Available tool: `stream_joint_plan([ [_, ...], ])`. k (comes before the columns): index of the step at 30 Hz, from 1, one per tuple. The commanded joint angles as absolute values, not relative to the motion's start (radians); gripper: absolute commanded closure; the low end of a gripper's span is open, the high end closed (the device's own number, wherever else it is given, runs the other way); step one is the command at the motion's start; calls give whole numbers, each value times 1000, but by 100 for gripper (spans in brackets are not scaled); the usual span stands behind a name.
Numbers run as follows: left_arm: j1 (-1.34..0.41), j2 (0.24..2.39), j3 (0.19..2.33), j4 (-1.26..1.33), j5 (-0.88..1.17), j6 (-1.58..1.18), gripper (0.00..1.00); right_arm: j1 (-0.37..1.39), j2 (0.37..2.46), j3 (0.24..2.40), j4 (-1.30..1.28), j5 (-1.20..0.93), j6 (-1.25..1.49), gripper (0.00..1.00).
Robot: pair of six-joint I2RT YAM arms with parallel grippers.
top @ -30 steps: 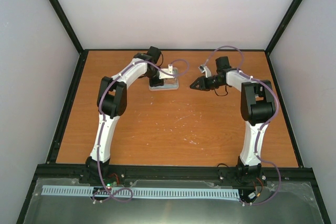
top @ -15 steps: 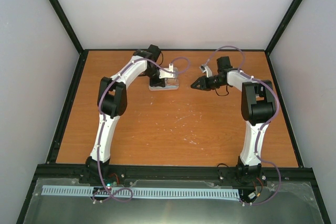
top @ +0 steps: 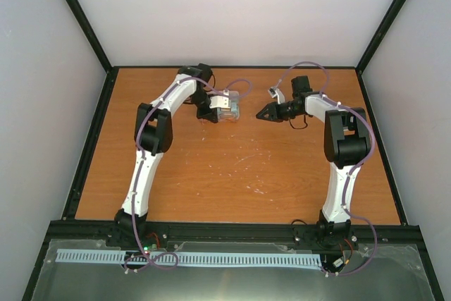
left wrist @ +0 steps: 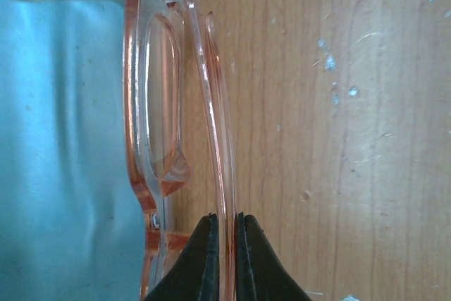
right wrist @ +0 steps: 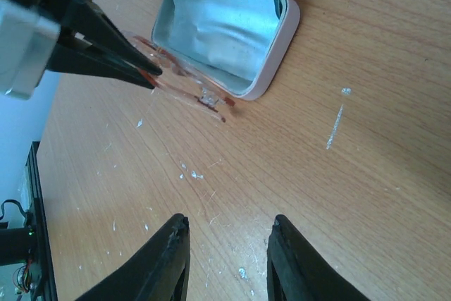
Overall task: Organize the sunglasses
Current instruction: Pick up the sunglasses from the sunglasses case.
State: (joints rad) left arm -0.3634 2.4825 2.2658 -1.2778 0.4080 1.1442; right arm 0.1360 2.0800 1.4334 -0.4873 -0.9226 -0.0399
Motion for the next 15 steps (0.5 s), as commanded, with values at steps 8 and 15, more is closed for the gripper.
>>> stream_joint_plan([
  [8,-332,2507,2419,-1298,479,1153,99,124,2063,1453,-515,-945,-53,70],
  [15,-331,2427,2372,-1270,532,1125,99,124,2083,1474,-514,-959,-46,70],
])
